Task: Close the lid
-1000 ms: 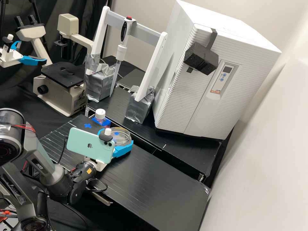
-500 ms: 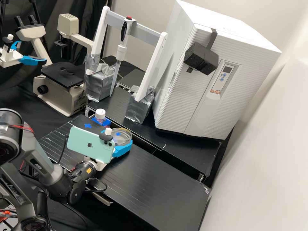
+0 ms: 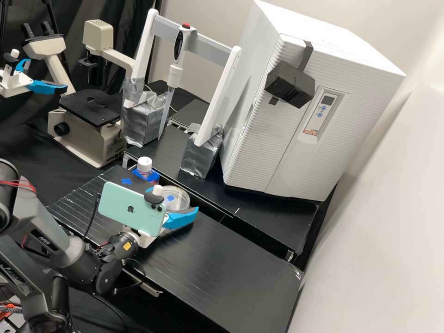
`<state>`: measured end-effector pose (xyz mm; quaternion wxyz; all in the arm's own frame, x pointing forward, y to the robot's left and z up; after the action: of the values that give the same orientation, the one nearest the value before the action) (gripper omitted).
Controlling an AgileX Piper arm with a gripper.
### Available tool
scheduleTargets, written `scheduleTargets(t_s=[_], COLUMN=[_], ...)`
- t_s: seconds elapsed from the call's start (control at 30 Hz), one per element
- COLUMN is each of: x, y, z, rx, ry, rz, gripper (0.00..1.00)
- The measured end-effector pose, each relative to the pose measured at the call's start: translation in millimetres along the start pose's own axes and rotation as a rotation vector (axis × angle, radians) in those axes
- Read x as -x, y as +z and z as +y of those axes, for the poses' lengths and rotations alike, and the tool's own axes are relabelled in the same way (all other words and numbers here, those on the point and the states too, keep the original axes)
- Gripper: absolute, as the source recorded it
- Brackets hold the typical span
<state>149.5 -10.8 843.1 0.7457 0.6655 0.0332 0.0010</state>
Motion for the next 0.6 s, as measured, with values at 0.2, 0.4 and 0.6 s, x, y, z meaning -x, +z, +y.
scheduleTargets(t_s=[0.2,0.4,0.6], x=[3.2,7.8,6.1], y=[-6.8,-27.6,-46.1], z=[4.2,7.4,11.8], rx=[-0.011,-0.028,-0.129], ry=[0.03,0.063,0.154], rz=[0.022,0.116,0.221], gripper=[1.0,1.0,1.0])
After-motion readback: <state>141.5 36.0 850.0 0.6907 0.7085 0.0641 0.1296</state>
